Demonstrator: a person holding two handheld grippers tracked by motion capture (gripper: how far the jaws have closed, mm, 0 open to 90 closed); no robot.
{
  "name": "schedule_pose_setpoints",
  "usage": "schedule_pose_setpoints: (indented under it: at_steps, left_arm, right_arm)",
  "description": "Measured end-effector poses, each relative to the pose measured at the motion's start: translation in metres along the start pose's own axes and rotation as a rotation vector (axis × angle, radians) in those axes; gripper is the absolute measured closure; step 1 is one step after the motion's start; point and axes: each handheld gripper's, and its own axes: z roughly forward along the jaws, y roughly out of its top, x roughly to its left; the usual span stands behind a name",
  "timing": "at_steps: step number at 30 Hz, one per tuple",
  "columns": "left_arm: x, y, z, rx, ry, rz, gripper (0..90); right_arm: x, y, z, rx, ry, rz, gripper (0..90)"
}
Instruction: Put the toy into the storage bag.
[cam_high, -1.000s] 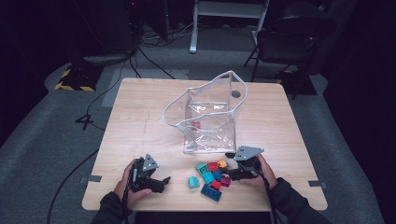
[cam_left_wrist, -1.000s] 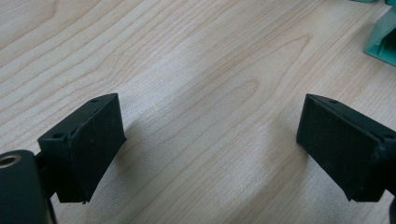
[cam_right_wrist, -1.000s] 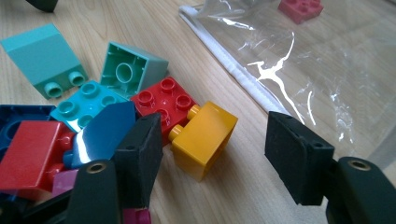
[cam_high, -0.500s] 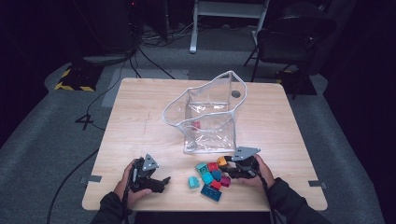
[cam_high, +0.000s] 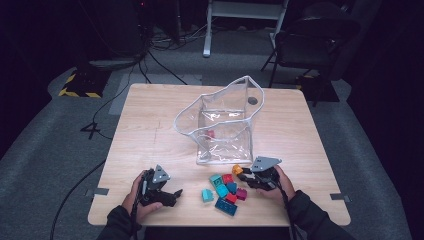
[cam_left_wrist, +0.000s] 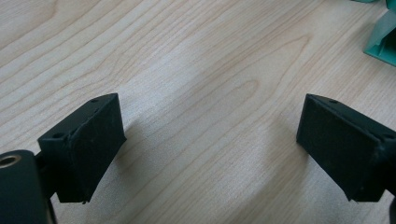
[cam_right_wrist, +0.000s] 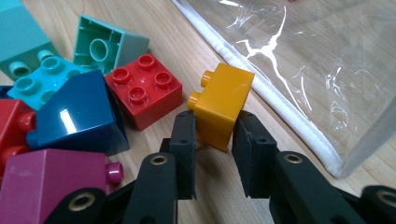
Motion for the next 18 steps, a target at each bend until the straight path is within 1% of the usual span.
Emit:
schedule_pose_setpoints:
  at_steps: [4, 9, 13, 18]
  left_arm:
    - [0.000, 0.000, 0.000, 0.000, 0.000, 0.000, 7.8]
    - [0.000, 0.000, 0.000, 0.000, 0.000, 0.000, 7.9]
    - [0.000, 0.000, 0.000, 0.000, 0.000, 0.000, 7.8]
    - [0.000, 0.000, 0.000, 0.000, 0.000, 0.000, 7.8]
  right_arm:
    - [0.000, 0.000, -0.003, -0.005, 0.003, -0.009, 71.6]
    - [-0.002, -0.001, -0.005, -0.006, 0.003, -0.006, 71.9]
    - [-0.003, 0.000, -0.009, -0.021, 0.004, -0.010, 72.0]
    - [-0.006, 0.000, -0.014, -0.038, -0.001, -0.004, 72.1]
